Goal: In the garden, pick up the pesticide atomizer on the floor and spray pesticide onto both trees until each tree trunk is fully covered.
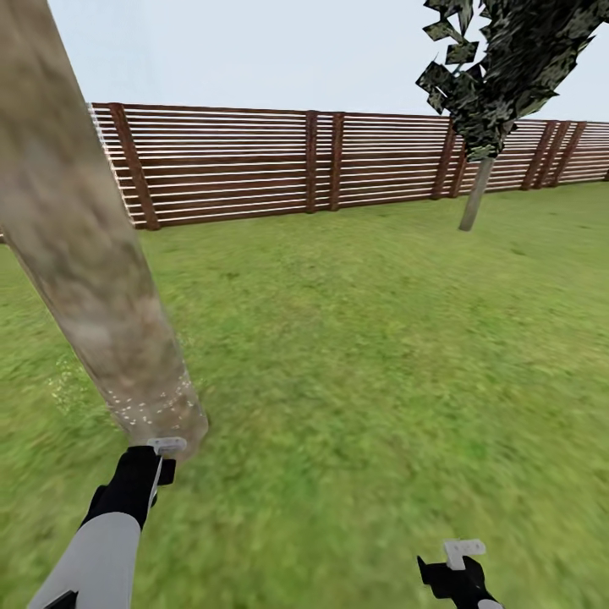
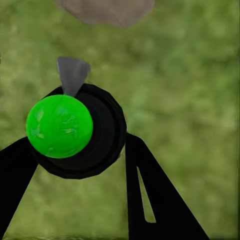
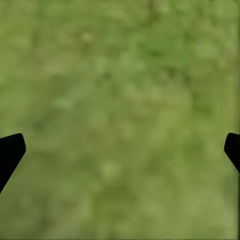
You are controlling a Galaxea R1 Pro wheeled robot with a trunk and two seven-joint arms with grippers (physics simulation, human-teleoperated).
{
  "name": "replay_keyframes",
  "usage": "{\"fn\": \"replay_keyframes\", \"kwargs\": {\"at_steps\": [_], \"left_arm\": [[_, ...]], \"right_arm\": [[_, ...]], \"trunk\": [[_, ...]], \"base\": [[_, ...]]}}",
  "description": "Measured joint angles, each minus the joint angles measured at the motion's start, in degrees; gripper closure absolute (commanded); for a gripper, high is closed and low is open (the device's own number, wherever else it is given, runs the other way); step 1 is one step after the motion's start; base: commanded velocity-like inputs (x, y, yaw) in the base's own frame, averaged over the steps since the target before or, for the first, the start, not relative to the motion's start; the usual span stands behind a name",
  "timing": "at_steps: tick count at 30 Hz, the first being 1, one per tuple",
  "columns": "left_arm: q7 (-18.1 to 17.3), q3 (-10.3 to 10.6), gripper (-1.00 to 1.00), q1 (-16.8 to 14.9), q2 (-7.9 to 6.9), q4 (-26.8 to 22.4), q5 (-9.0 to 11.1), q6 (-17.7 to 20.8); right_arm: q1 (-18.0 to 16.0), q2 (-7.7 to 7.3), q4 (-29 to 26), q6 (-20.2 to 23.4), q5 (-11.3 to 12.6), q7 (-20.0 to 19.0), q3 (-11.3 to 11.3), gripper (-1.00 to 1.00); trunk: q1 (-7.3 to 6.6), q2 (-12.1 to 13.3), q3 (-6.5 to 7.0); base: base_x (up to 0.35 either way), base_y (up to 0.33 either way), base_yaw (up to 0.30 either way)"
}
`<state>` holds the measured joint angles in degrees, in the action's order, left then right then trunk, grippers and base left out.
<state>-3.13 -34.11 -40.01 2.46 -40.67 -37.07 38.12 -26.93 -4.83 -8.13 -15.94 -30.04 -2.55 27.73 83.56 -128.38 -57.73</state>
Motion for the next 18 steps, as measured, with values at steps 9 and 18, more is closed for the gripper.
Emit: {"fn": "replay_keyframes", "kwargs": {"at_steps": [9, 18], "left_arm": [[-0.12, 0.05, 1.0, -0.01, 0.0, 0.01, 0.1, 0.05], [-0.05, 0.02, 1.0, -0.01, 0.01, 0.01, 0.08, 0.05]], "right_arm": [[-0.01, 0.0, -0.01, 0.0, 0.0, 0.0, 0.0, -1.0], [0.02, 0.0, -0.01, -0.01, 0.0, 0.0, 0.0, -1.0]], "trunk": [[-0.02, 0.0, 0.0], [-0.02, 0.0, 0.0]], "base": [[0.16, -0.235, 0.211], [0.185, -0.223, 0.022]]}}
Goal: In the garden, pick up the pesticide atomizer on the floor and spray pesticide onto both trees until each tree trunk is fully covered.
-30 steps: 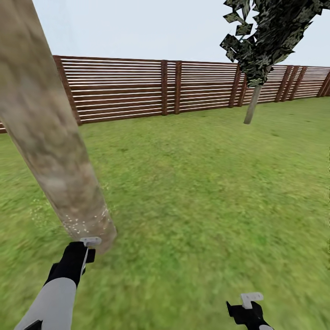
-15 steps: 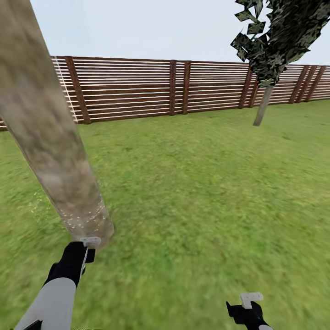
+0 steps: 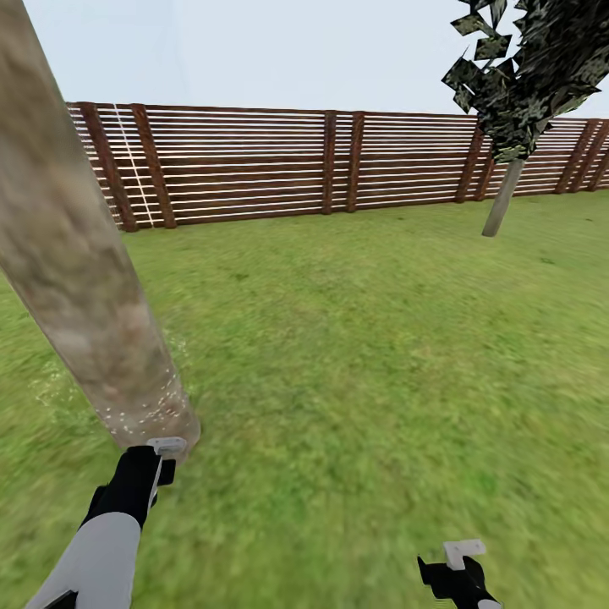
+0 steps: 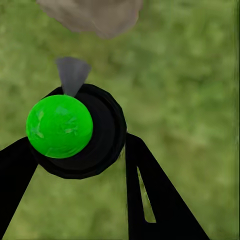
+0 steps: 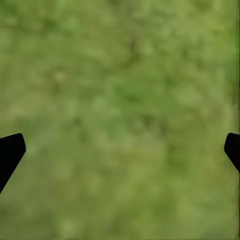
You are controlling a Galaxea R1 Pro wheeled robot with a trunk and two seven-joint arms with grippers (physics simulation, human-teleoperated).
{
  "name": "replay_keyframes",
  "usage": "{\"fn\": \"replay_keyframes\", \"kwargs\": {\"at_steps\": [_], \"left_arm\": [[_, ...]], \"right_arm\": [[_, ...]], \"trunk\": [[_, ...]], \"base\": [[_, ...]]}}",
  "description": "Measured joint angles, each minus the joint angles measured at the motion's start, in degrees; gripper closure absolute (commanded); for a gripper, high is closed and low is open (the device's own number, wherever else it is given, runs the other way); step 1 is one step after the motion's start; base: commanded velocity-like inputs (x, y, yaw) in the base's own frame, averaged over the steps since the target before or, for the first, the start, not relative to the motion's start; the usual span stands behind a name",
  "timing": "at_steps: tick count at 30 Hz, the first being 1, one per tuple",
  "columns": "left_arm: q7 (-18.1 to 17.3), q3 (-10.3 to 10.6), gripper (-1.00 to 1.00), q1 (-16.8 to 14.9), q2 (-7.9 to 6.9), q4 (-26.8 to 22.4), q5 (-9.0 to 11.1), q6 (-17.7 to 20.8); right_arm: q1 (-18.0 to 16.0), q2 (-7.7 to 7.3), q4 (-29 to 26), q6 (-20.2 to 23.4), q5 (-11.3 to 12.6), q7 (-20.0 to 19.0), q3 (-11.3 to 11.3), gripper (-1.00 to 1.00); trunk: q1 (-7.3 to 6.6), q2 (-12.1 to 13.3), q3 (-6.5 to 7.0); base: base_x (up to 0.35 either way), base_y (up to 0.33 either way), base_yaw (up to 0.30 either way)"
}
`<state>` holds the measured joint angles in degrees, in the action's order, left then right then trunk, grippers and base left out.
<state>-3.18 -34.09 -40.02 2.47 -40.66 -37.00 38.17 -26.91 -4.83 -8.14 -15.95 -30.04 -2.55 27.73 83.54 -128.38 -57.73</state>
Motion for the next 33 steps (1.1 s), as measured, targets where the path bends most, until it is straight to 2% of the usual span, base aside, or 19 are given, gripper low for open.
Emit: {"fn": "replay_keyframes", "kwargs": {"at_steps": [6, 12, 15, 23, 27, 31, 33], "left_arm": [[0.15, 0.05, 1.0, 0.01, -0.06, -0.22, -0.02, 0.01], [-0.42, -0.09, 1.0, -0.14, -0.08, -0.3, 0.26, 0.33], [-0.33, -0.14, 1.0, -1.11, 0.24, -0.83, 0.21, 0.87], [-0.08, -0.1, 1.0, -6.07, 0.19, -1.02, 0.16, 1.83], [-0.08, -0.14, 1.0, -8.39, 0.32, -0.95, 0.16, 2.15], [-0.31, -0.21, 1.0, -8.73, 0.31, -0.95, 0.12, 2.61], [-0.39, -0.14, 1.0, -8.6, -0.19, -1.04, -0.08, 2.7]], "right_arm": [[-0.02, 0.0, 0.01, 0.01, 0.0, 0.0, 0.0, -1.0], [-0.01, 0.01, 0.02, 0.0, -0.01, 0.0, 0.01, -1.0], [-0.03, 0.01, 0.02, 0.0, -0.01, 0.0, 0.01, -1.0], [-0.04, 0.01, 0.02, 0.0, -0.02, -0.07, 0.01, -1.0], [-0.02, 0.0, 0.01, 0.0, -0.01, -0.02, 0.01, -1.0], [0.0, -0.07, 0.01, 0.0, -0.01, -0.03, 0.01, -1.0], [-0.01, -0.08, 0.01, 0.0, -0.01, -0.02, 0.04, -1.0]], "trunk": [[0.02, 0.0, 0.0], [0.02, 0.0, 0.0], [0.02, 0.0, 0.0], [0.02, 0.0, 0.0], [0.02, 0.0, 0.0], [0.02, 0.0, 0.0], [0.03, 0.0, 0.0]], "base": [[0.053, -0.248, 0.246], [-0.005, -0.027, 0.276], [0.0, 0.0, 0.276], [0.0, 0.0, 0.251], [0.0, 0.0, 0.1], [0.0, 0.0, 0.007], [-0.119, 0.098, 0.001]]}}
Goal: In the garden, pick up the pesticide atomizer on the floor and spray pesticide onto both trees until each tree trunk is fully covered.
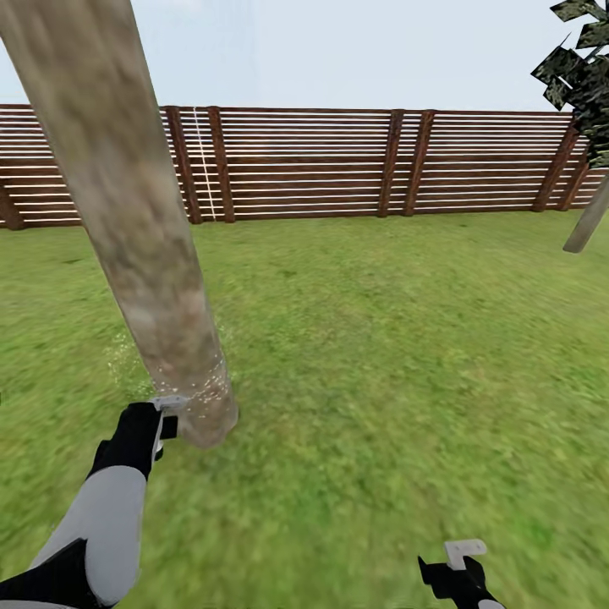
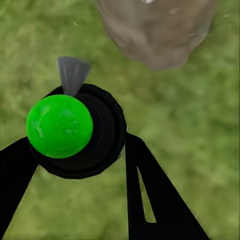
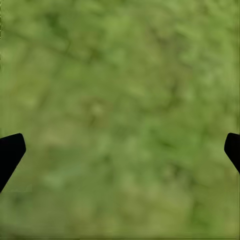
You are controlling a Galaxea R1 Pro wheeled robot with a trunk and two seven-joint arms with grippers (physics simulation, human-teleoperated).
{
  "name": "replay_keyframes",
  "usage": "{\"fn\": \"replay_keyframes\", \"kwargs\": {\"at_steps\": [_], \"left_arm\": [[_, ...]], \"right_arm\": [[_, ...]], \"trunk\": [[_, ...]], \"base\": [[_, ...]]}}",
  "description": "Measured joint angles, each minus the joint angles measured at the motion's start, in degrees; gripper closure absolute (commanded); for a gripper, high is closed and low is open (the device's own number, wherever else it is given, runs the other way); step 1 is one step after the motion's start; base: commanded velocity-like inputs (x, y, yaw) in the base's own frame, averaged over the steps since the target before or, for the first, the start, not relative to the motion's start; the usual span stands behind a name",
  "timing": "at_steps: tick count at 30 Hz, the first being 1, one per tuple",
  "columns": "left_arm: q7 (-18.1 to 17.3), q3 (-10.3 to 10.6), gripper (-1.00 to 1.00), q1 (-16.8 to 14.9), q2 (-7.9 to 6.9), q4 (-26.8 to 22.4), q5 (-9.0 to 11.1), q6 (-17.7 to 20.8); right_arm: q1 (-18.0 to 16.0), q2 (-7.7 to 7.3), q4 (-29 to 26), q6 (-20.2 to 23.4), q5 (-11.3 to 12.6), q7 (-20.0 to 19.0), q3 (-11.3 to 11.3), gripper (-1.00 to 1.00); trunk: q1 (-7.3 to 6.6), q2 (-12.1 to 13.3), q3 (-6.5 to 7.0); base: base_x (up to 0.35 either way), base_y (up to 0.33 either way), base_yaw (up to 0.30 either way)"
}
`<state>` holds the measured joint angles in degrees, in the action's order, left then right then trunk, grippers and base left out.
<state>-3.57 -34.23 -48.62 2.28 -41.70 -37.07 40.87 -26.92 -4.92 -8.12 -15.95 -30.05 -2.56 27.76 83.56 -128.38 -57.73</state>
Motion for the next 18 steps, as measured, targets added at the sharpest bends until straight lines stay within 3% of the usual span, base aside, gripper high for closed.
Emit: {"fn": "replay_keyframes", "kwargs": {"at_steps": [4, 8, 11, 15, 18], "left_arm": [[-0.19, -0.01, 1.0, 0.46, -1.99, -1.18, -0.2, 0.11], [-0.34, 0.1, 1.0, 1.04, -2.45, -1.25, 0.21, -0.6], [-0.51, 0.2, 1.0, 5.52, -2.26, -1.23, 0.22, -1.18], [-0.93, 0.25, 1.0, 9.62, -2.34, -0.69, 0.26, -8.51], [-7.24, 0.35, 1.0, 11.9, -2.87, -0.52, 0.08, -11.63]], "right_arm": [[-0.02, 0.0, 0.01, 0.0, -0.02, -0.06, -0.03, -1.0], [-0.01, 0.06, 0.01, 0.0, -0.01, 0.01, -0.03, -1.0], [-0.02, 0.11, -0.09, 0.0, 0.07, 0.01, -0.01, -1.0], [-0.02, 0.47, -0.25, 0.2, -0.22, -0.2, -0.22, -1.0], [-0.03, 0.61, -3.17, 0.33, -2.25, -0.54, -2.74, -1.0]], "trunk": [[0.02, 0.0, 0.0], [0.02, 0.0, -0.01], [0.03, 0.0, -0.01], [0.0, 0.0, -0.01], [-0.01, 0.0, 0.0]], "base": [[-0.248, 0.198, 0.0], [-0.276, 0.208, 0.0], [-0.281, 0.194, 0.0], [-0.15, 0.1, 0.0], [-0.012, 0.008, 0.0]]}}
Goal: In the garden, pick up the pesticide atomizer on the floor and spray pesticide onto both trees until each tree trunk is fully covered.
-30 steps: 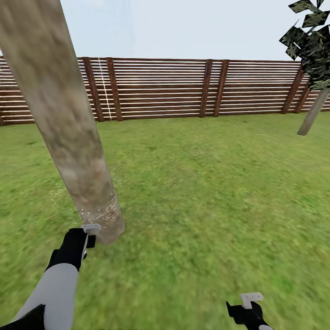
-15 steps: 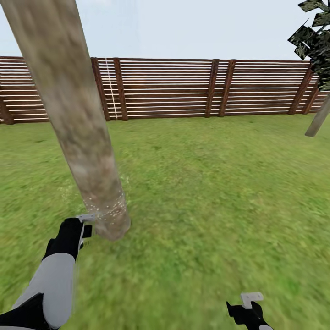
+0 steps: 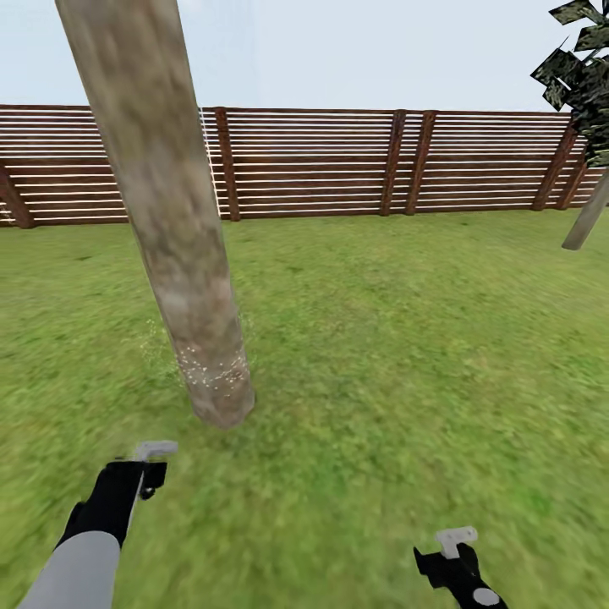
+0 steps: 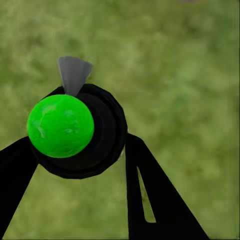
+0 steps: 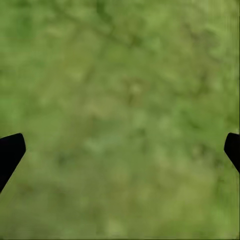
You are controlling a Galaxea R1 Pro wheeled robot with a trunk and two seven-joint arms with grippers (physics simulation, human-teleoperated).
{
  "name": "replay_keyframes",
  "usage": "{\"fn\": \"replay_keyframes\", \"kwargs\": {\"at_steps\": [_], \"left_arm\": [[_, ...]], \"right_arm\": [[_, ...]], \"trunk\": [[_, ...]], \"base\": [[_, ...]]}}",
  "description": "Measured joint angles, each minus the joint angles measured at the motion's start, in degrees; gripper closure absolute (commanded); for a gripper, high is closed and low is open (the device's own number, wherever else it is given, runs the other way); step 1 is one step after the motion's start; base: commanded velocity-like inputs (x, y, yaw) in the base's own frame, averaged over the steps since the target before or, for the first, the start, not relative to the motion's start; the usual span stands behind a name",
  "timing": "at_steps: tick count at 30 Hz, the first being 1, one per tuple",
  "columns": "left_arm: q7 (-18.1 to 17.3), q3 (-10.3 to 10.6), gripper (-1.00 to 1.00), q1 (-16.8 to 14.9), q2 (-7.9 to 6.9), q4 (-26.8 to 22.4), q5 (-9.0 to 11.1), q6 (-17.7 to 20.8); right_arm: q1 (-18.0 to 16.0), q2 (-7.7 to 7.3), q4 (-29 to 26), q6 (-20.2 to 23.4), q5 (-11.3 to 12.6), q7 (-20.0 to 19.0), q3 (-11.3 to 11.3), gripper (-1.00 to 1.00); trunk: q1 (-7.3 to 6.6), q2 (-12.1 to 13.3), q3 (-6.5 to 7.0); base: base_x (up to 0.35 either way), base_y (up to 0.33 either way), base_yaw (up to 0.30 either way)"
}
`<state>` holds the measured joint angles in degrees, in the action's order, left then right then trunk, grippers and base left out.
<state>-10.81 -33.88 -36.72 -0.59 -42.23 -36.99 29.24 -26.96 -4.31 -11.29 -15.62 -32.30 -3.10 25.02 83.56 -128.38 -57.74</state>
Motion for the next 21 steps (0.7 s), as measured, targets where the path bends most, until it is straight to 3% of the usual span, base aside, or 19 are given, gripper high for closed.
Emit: {"fn": "replay_keyframes", "kwargs": {"at_steps": [2, 5, 7, 8, 10, 13, 15, 18, 19, 21], "left_arm": [[-8.65, 0.11, 1.0, 2.11, -1.11, 0.92, -2.12, -8.58], [-18.36, 0.06, 1.0, 2.81, -3.77, 6.15, -11.66, -16.79], [-24.18, 0.09, 1.0, 2.74, -5.06, 9.94, -17.34, -23.24], [-25.81, 0.12, 1.0, 2.72, -5.19, 10.48, -18.9, -24.43], [-29.65, 0.16, 1.0, 2.72, -5.09, 10.87, -21.68, -25.89], [-38.79, 0.14, 1.0, 2.55, -4.67, 10.98, -26.23, -29.89], [-40.79, 1.36, 1.0, 2.57, -4.45, 11.05, -26.97, -30.89], [-41.25, 8.34, 1.0, 2.59, -4.39, 11.7, -26.7, -31.34], [-41.26, 9.7, 1.0, 2.59, -4.3, 12.55, -26.67, -31.41], [-41.27, 10.86, 1.0, 2.6, -3.78, 13.83, -26.66, -31.46]], "right_arm": [[0.0, 0.2, -3.76, 0.09, -2.58, -3.4, -4.33, -1.0], [0.05, 0.39, -7.55, 0.15, -3.66, -15.57, -8.67, -1.0], [-0.03, 0.4, -11.64, 0.36, -3.73, -28.26, -9.99, -1.0], [-0.1, 0.39, -13.7, 0.37, -4.4, -33.85, -10.17, -1.0], [-0.17, 0.39, -15.53, 0.4, -6.45, -37.63, -10.29, -1.0], [-0.25, 0.93, -17.72, 0.35, -11.8, -40.39, -10.34, -1.0], [-0.31, 1.6, -17.95, 0.35, -12.51, -40.68, -10.34, -1.0], [-0.3, 3.5, -17.95, 0.34, -12.95, -40.73, -10.44, -1.0], [-0.32, 4.14, -17.98, 0.34, -13.37, -40.74, -11.12, -1.0], [-0.33, 5.44, -18.02, 0.28, -14.24, -40.73, -14.72, -1.0]], "trunk": [[0.0, 0.0, 0.0], [0.0, 0.0, 0.0], [0.0, 0.0, 0.0], [0.0, 0.0, 0.0], [0.0, 0.0, 0.0], [0.0, 0.0, 0.0], [0.0, 0.0, 0.0], [0.0, 0.0, 0.0], [0.0, 0.0, 0.0], [0.0, 0.0, 0.0]], "base": [[-0.001, 0.001, 0.0], [0.0, 0.0, 0.0], [0.0, 0.0, 0.0], [0.0, 0.0, 0.0], [0.0, 0.0, 0.0], [0.0, 0.0, 0.0], [0.0, 0.0, 0.0], [0.0, 0.0, 0.0], [0.0, 0.0, 0.0], [0.0, 0.0, 0.0]]}}
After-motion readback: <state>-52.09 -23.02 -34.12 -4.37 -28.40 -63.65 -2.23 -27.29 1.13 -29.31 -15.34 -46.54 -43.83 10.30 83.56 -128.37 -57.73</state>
